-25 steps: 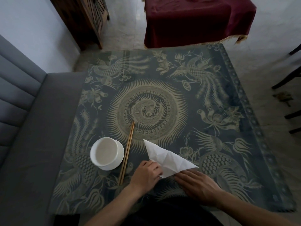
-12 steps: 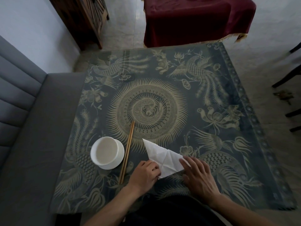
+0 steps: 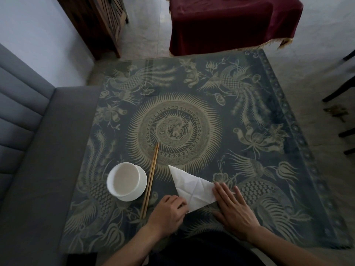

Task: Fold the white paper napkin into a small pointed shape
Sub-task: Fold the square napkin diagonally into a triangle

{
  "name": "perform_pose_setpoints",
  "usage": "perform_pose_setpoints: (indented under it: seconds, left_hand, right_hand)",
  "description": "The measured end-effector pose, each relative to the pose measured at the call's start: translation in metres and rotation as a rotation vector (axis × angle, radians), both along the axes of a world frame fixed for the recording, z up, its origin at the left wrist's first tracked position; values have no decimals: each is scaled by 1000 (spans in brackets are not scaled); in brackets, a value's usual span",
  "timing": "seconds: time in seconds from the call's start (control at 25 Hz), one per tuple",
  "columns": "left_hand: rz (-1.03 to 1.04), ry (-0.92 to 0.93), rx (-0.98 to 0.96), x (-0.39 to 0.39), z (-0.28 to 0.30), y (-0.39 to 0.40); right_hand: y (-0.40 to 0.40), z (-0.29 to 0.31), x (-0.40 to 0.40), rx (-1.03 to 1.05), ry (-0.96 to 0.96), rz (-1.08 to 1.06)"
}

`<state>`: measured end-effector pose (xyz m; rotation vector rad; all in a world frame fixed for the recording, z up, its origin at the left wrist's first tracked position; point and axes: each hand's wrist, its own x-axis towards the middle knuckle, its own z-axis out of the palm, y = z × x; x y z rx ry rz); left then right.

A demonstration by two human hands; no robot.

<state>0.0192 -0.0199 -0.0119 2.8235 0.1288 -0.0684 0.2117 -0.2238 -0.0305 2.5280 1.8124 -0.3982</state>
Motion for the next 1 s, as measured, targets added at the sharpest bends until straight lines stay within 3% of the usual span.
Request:
perform_pose_setpoints:
  seconds: [0.2, 0.48, 1.0]
  left_hand:
    - [36, -79, 16, 25, 0, 5]
    - [12, 164, 118, 53, -10, -7]
    - [355, 320, 169, 34, -17, 41]
  right_hand:
    - [11, 3, 0, 18, 10, 38]
    - [30, -2, -8, 38, 46, 46]
    - [16, -10, 3, 15, 68, 41]
